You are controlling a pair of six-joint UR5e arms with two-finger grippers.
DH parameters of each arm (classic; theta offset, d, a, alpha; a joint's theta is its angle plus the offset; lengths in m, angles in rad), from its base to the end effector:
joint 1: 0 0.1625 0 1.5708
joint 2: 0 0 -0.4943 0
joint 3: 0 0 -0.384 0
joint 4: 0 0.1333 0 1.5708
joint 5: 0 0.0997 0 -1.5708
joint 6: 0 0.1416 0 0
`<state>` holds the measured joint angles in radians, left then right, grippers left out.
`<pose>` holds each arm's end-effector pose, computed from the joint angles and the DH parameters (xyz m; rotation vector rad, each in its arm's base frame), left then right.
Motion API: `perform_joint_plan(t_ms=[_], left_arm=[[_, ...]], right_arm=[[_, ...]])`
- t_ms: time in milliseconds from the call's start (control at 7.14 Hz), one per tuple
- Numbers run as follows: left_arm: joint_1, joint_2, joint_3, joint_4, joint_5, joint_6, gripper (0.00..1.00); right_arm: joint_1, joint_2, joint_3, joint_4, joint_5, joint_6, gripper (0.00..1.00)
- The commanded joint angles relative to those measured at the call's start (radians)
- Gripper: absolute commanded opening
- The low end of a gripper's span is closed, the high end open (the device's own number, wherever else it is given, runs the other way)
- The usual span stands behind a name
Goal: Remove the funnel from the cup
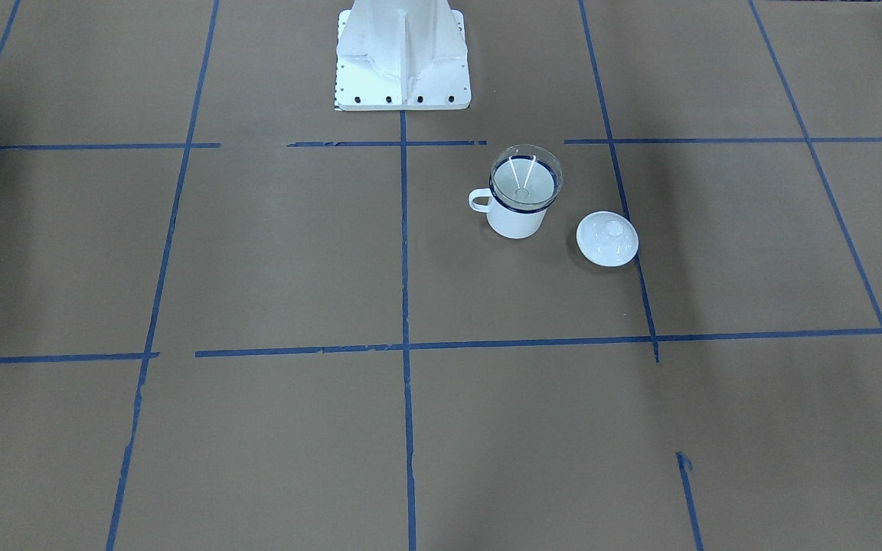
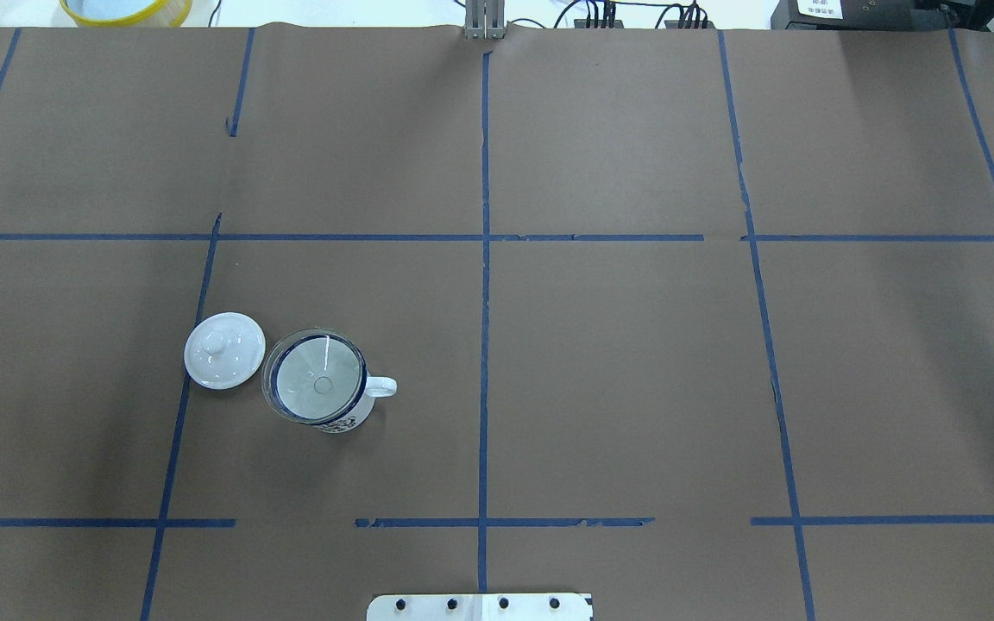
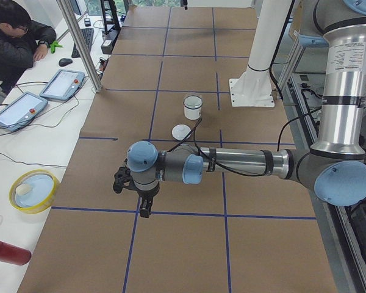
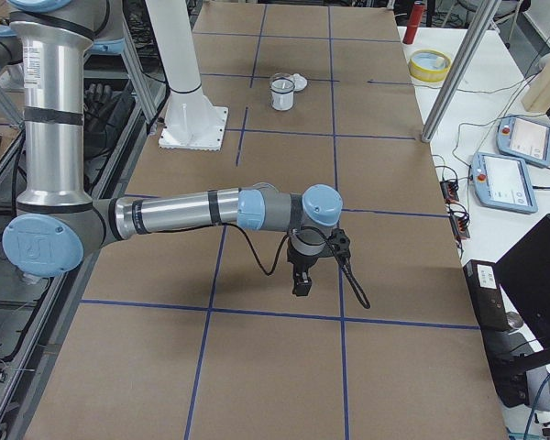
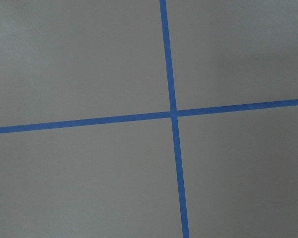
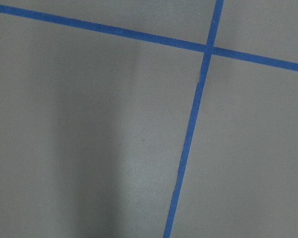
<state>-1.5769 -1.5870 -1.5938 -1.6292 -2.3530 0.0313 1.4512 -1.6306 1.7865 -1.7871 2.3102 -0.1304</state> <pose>-0.0366 -0.5005 0.7319 0.1072 0.7798 0.0621 -0.0152 -0.4444 0.7067 -0.0537 -0.7410 -0.2161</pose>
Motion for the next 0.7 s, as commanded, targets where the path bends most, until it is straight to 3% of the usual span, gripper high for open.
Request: perform_joint_plan(t_ms=[0, 280, 561], left_arm=[[0.0, -0.011, -0.002, 0.002, 0.003, -0.004, 1.0], [0.0, -0.019, -0.015, 0.005, 0.008, -0.004, 1.0], [0.002, -0.021, -0.134, 0.047, 0.014, -0.074, 1.0]], right_arm=[[0.0, 0.0, 0.001, 0.0, 0.0, 0.0, 1.0], [0.0, 0.0, 0.001, 0.0, 0.0, 0.0, 1.0], [0.0, 0.0, 0.001, 0.0, 0.0, 0.0, 1.0]])
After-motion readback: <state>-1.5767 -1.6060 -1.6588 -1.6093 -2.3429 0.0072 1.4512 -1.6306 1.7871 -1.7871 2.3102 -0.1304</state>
